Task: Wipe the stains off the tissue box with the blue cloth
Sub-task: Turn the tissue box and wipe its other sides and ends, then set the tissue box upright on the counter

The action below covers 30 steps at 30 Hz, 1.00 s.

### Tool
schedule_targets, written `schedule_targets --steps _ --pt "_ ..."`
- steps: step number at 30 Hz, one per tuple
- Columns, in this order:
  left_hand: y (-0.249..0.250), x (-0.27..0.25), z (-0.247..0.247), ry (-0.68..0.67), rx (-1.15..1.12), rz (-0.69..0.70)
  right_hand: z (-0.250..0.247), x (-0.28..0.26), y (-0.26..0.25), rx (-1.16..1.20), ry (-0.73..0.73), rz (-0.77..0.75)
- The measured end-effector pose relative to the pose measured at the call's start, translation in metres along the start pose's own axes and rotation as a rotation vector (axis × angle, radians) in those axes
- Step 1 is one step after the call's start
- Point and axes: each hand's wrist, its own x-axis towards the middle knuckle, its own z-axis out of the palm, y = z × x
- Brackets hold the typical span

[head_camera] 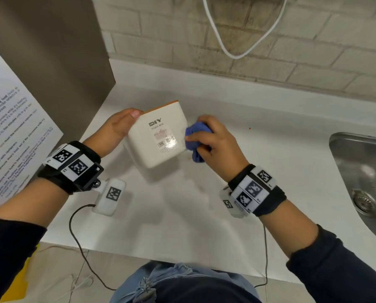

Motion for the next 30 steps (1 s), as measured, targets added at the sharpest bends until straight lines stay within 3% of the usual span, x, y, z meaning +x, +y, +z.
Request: schedule_targets --steps 3,5,9,13,15,18,23,28,30 --pt "0.000 0.001 -0.005 -0.023 0.058 -0.001 -0.006 -0.027 0.021 -0.286 -0.169 -0.129" --pt "0.003 0.001 -0.009 -0.090 0.117 -0.026 -0.010 -0.038 0.029 -0.231 -0.067 -0.024" --pt "0.015 -0.012 -0.001 -0.345 0.388 0.004 -0.029 -0.033 0.045 0.328 0.349 0.418" --pt "0.005 -0.033 0.005 -0.547 0.724 0.167 -0.031 -0.034 0.063 0.820 0.502 0.566" --pt "-0.011 -0.044 -0.006 -0.593 0.813 0.199 -0.026 -0.037 0.065 1.125 0.486 0.606" --pt "-0.035 -0.057 -0.035 -0.545 0.998 0.208 -0.018 -0.036 0.073 1.415 0.435 0.646" --pt "-0.044 -0.067 -0.069 -0.466 1.236 0.041 -0.008 -0.027 0.071 1.637 0.343 0.698" --pt "-0.032 -0.068 -0.056 -0.238 1.163 -0.330 -0.001 -0.018 0.063 1.588 0.198 0.694" --pt "-0.029 -0.064 -0.031 -0.126 1.078 -0.392 0.004 -0.016 0.060 1.455 0.188 0.694"
